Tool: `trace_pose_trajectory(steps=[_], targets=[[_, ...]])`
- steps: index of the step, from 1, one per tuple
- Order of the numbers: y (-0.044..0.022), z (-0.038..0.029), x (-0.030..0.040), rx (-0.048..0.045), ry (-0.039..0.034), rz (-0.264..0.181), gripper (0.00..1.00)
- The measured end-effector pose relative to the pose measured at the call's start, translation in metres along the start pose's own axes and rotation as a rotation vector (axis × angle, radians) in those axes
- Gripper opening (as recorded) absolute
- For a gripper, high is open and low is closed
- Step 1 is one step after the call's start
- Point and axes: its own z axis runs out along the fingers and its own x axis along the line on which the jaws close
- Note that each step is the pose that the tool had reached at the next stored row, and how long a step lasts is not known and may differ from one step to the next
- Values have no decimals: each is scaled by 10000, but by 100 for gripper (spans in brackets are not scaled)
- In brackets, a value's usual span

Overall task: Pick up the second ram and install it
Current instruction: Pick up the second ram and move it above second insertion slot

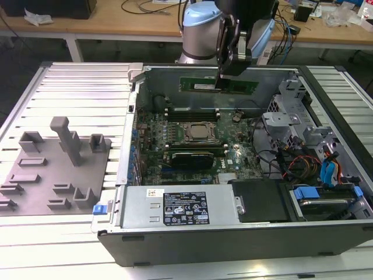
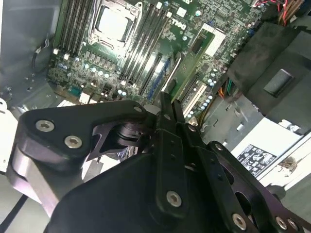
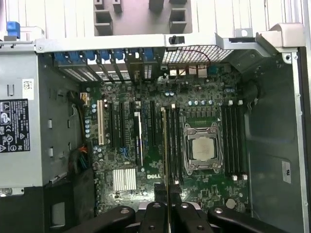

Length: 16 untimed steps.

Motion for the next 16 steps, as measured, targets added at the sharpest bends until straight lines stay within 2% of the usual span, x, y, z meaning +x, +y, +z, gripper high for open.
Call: trace_pose_trajectory(steps=[1, 7, 9, 10, 13, 15, 16], targets=[[-2, 49, -6, -4, 1, 1, 13], [-11, 183, -13, -21, 4, 4, 13], [-21, 224, -35, -25, 3, 2, 13], [-28, 236, -62, -25, 3, 1, 13], [-36, 276, -242, -25, 3, 3, 13], [-48, 330, -292, -27, 3, 1, 13], [-52, 356, -296, -27, 1, 2, 13]])
